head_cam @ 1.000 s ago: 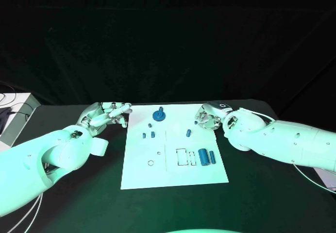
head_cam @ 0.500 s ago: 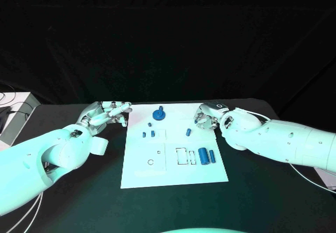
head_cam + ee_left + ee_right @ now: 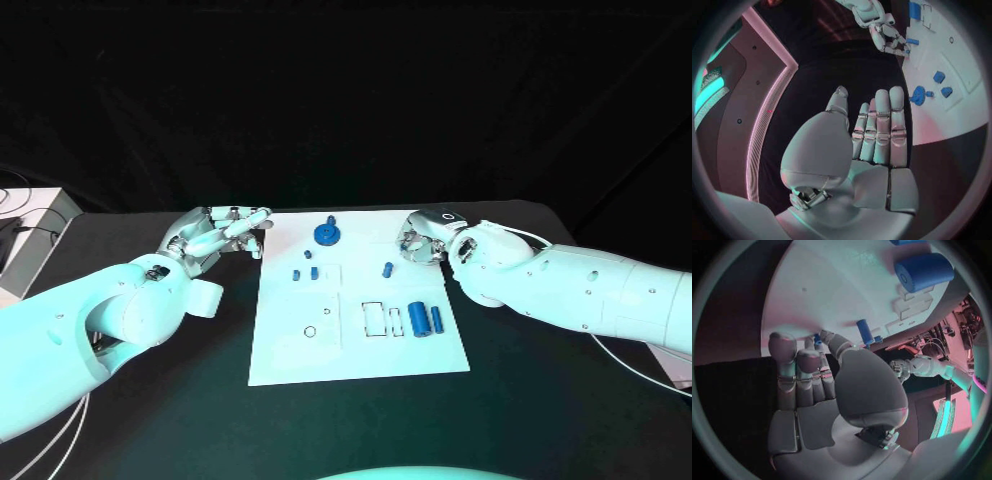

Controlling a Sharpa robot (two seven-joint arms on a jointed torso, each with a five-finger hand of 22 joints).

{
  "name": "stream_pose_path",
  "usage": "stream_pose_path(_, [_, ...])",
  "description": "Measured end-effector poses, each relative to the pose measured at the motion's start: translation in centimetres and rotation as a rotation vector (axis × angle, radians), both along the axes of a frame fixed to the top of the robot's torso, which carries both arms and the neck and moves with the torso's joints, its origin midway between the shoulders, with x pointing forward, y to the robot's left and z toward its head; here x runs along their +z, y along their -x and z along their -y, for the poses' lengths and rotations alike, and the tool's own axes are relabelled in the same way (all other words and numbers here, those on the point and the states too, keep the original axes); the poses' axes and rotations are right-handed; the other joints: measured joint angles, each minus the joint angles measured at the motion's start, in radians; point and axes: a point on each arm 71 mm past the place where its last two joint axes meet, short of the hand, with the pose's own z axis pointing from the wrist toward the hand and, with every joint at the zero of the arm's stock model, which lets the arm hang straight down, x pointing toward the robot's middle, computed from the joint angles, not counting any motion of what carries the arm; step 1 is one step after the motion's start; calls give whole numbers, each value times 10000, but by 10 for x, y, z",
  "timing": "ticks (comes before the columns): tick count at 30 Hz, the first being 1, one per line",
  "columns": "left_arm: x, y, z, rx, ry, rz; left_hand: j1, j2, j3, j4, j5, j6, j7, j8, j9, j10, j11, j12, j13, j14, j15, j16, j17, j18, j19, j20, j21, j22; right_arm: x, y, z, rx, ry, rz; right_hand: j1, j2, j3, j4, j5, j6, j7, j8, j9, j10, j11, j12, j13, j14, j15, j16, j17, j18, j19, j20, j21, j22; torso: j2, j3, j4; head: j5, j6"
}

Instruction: Assemble the parts on the task board

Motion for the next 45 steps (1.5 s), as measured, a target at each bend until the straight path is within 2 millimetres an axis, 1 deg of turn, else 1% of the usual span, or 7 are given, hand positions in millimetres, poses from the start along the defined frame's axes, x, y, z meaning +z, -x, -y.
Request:
stream_pose_path(9, [0,0,1,-50,37,-23,0,0,41,-42,0,-36,-36,0,0,-23,23,0,0,0,0,0,11,85,0,0,0,14,0,0,-2,30,-38,-3,-90,93,240,-183,-2,47,-45,0,0,321,-105,-2,-16,3,-3,53,40,-4,76,-44,-49,391,3,3,0,16,-31])
stream_pose_path(16, [0,0,1,-66,58,-40,0,0,41,-42,0,-36,-36,0,0,-35,36,0,0,0,0,0,11,115,-1,1,0,14,0,-1,-2,9,-40,-7,-13,327,428,-371,-2,217,-137,0,13,543,-152,-39,-19,3,-74,149,119,-12,107,-73,-48,686,1,4,0,44,-53])
stream_pose_path(19, [0,0,1,-68,63,-48,55,55,-15,-97,0,-36,-37,0,0,-35,36,0,0,0,0,0,21,115,-1,1,0,29,0,-1,-2,-7,-40,-10,69,409,565,-508,-174,338,-153,0,28,687,-200,-86,-18,38,-109,155,182,-12,114,-81,-48,811,-1,3,-6,47,-61])
stream_pose_path(23, [0,1,1,-67,70,-56,153,115,-4,-238,0,-54,-18,0,-1,-35,35,0,0,-1,0,0,21,114,-1,2,0,39,1,-1,-3,3,-27,8,174,515,792,-735,-67,667,-232,-1,52,860,-140,-95,-18,37,-219,280,323,-24,126,-92,228,1071,-1,4,-7,67,-63])
stream_pose_path(28, [0,1,0,-61,71,-59,216,135,-97,-403,0,-147,-1,0,0,-35,35,0,0,-1,0,0,31,110,-1,2,0,50,1,-1,-5,10,21,54,238,578,990,-936,-91,801,-326,9,110,895,-104,-69,-18,37,-219,341,460,-40,105,-114,367,1367,-7,1,-7,60,-69])
stream_pose_path(35, [0,0,0,-39,60,-63,257,176,-100,-462,0,-235,88,0,0,-144,73,0,0,-1,0,0,32,104,-2,2,-1,50,0,1,-6,34,130,178,208,690,1099,-1046,-231,851,-310,10,74,899,-100,-70,-18,72,-254,349,553,-164,105,-187,427,1652,-11,0,-8,81,-63])
stream_pose_path(45, [0,0,0,-46,54,-64,257,176,-71,-488,0,-235,88,0,-1,-143,73,0,0,-1,0,0,32,96,-2,2,-1,48,3,7,-1,5,-262,396,160,740,1083,-1145,-250,864,-321,10,74,902,-97,-72,-18,72,-254,349,657,-193,123,-208,73,2193,-12,6,-12,138,-63])
